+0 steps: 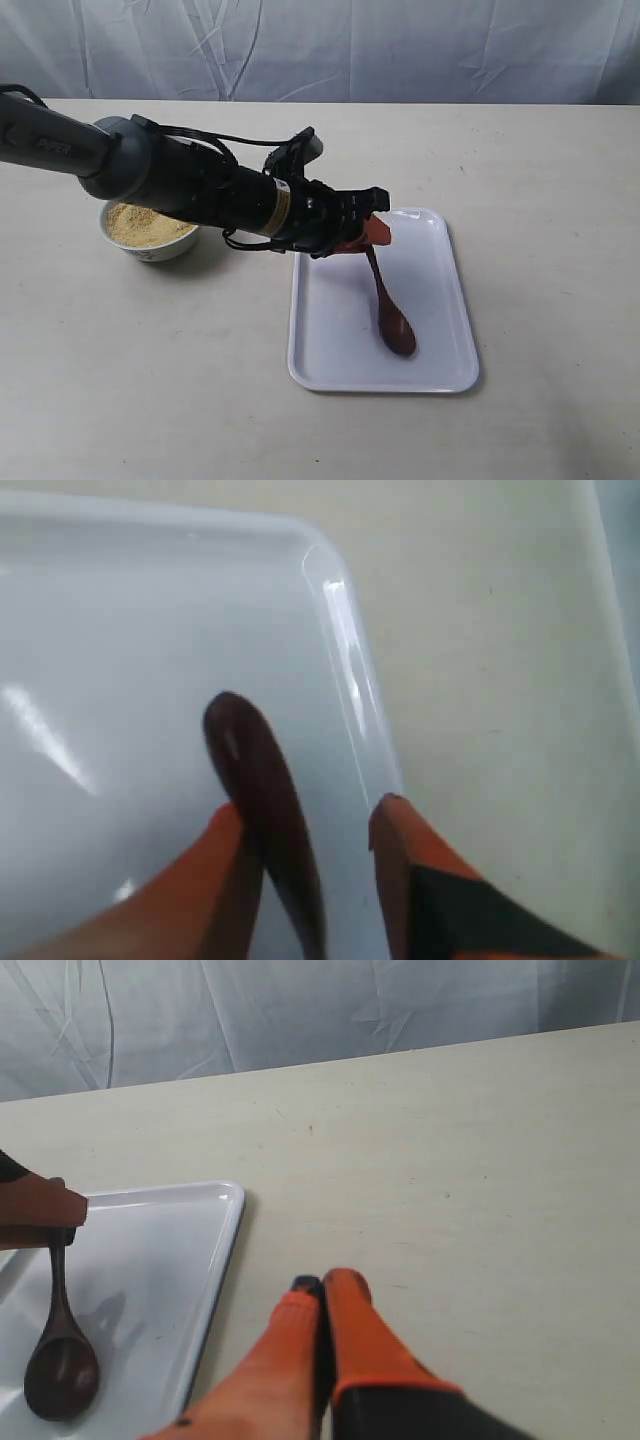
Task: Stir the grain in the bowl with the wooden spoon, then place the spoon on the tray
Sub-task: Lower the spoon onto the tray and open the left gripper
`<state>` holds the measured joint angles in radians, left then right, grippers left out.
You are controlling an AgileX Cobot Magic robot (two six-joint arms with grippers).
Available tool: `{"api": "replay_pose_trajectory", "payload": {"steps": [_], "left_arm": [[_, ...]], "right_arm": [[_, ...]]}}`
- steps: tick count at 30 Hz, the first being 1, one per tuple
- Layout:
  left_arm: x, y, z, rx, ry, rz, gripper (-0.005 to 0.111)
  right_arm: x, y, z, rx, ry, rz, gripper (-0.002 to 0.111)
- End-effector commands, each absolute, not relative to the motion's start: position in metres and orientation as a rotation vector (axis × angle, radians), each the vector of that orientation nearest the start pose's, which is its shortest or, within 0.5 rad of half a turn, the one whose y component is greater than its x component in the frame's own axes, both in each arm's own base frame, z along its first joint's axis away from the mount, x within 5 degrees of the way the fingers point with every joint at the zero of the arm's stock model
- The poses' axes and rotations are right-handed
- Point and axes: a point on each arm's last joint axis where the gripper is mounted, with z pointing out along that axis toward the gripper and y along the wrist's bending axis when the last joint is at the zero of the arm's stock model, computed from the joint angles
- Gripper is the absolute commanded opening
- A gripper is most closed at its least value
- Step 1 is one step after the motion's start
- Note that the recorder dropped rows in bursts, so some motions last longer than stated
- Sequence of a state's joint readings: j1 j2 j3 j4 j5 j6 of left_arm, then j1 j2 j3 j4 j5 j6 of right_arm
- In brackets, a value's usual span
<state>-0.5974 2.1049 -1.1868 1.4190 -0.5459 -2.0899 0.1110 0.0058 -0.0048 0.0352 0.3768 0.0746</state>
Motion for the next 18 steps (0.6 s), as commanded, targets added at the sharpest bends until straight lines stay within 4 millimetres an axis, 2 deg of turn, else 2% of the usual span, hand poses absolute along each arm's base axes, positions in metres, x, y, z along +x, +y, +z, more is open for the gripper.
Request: {"api": "replay_pose_trajectory", "payload": {"steps": [1,12,18], "left_arm": [[0.3223,-0.2719,0.1194,0.250,2.538,-1.114,0.037],[0.3278,-0.2636,0.1131,0.328,2.536,-0.909,0.037],[0.3289,-0.2624,0.1125,0.332,2.533,-0.881,0.037]], "right_arm": [[0.0526,0.0066,0.1806,-0.012,1.849,0.154,0.002],[0.0526,0.0066,0.1806,-0.012,1.849,0.154,0.002],[0.0526,0.0067,0.1806,-0.010,1.849,0.158,0.002]]}}
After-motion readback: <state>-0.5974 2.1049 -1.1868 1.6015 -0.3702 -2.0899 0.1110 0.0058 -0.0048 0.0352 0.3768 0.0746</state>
